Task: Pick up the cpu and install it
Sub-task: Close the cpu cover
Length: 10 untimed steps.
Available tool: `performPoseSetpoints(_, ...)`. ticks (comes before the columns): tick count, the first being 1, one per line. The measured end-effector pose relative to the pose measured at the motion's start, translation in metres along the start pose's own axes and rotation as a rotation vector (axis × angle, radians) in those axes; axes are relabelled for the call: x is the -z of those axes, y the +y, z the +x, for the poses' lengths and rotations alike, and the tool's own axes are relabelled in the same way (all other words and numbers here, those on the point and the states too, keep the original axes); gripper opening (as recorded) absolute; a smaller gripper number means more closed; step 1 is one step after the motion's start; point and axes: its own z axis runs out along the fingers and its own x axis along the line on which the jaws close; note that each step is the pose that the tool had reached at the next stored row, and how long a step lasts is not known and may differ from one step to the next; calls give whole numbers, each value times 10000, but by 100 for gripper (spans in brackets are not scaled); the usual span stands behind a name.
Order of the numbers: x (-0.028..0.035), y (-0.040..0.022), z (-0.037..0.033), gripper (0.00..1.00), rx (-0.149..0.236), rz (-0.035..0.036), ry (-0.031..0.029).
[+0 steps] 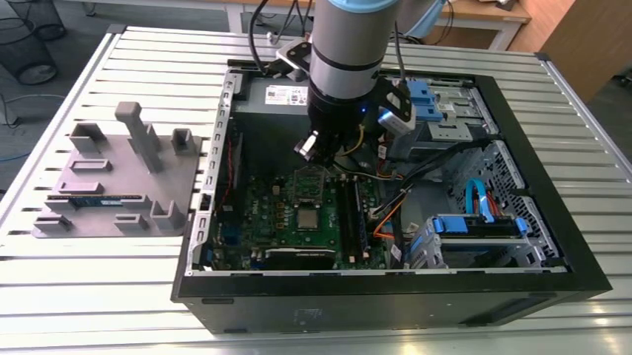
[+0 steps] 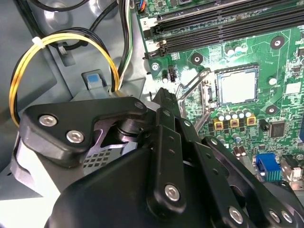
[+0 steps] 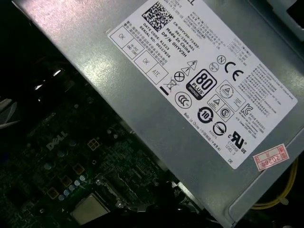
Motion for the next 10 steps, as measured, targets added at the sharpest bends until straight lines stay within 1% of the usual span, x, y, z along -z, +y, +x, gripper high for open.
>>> performPoseSetpoints(10,17,-2,2,11,168,-14,12)
